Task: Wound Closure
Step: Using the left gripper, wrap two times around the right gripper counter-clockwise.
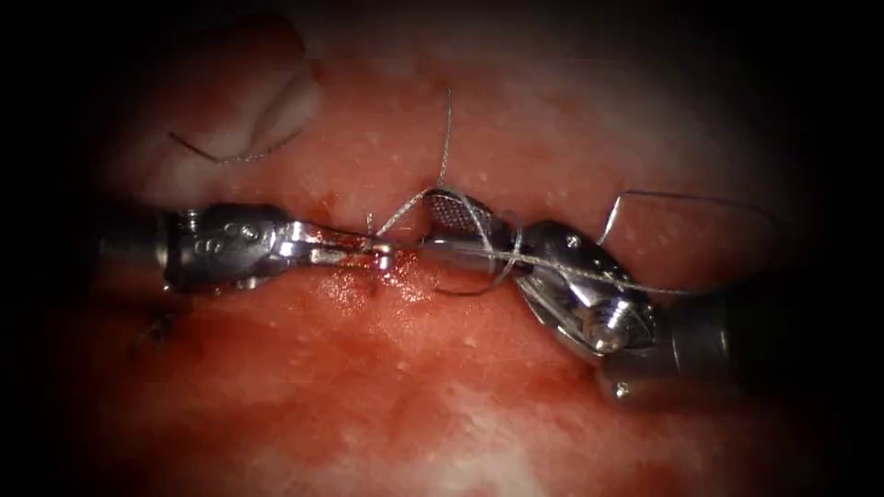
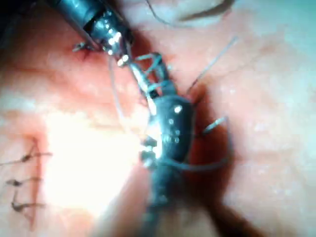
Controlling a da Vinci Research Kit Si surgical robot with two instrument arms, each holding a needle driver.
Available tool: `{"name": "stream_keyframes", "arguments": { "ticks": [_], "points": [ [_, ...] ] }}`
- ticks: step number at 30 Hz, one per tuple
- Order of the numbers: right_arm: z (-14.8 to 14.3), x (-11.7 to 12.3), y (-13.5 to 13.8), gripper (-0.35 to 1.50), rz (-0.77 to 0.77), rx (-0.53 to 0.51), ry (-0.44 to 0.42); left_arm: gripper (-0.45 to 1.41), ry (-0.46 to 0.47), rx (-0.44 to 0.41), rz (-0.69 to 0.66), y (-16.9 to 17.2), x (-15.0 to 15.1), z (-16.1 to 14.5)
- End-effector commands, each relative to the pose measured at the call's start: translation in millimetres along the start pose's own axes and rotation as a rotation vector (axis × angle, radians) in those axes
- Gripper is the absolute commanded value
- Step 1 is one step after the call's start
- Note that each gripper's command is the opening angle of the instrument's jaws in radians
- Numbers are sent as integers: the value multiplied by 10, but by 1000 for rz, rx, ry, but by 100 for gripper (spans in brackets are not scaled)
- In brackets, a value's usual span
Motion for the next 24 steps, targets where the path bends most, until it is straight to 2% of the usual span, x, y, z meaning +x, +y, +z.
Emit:
{"name": "stream_keyframes", "arguments": {
  "ticks": [1, 8, 16, 24],
  "points": [
    [3, -9, -1, 22, 0, -1, -2, -45, -2, 1, 1, 2, -9, 5],
    [6, -9, -1, 27, 20, -65, 9, -45, -2, -13, -2, 17, -17, 11],
    [11, -10, -14, 27, 29, -35, 3, -45, 0, -17, -3, 12, -18, 10],
    [10, -11, -14, 29, 27, -31, -32, -45, 6, -19, -17, 6, -3, -3]
  ]
}}
